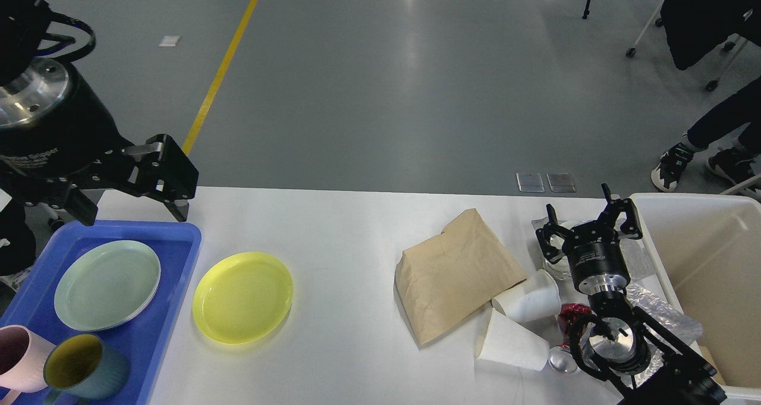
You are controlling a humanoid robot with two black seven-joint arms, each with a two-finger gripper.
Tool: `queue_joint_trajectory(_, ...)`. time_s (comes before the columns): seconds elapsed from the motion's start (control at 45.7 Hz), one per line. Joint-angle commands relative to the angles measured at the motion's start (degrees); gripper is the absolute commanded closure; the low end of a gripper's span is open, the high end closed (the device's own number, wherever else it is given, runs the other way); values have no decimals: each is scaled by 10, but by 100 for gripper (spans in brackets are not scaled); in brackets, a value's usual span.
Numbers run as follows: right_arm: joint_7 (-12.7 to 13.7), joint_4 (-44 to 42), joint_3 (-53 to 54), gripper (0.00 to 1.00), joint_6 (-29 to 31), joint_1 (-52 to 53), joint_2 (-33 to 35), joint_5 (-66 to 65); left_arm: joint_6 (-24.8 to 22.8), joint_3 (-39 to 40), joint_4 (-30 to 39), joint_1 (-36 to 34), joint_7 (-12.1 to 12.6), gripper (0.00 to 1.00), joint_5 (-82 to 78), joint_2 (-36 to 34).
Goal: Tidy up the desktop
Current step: 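Raise the left gripper and move it over the yellow plate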
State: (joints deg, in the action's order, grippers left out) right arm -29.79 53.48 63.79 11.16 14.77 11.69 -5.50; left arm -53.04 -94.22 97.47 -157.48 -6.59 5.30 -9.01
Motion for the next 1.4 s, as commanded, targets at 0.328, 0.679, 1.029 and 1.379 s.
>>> queue_joint_trajectory(0.328,0,0,0,0,0,0,1,0,43,74,2,34,0,6,31,8)
queue_joint_trajectory(0.679,0,0,0,0,0,0,0,0,124,55,-50,192,3,6,69,-7)
queue_joint_trajectory(1.029,0,0,0,0,0,0,0,0,231,90,-56,314,-5,4,68,-57)
queue_joint_trajectory(1.379,0,0,-1,0,0,0,0,0,308,143,-100,454,-4,4,71,-52)
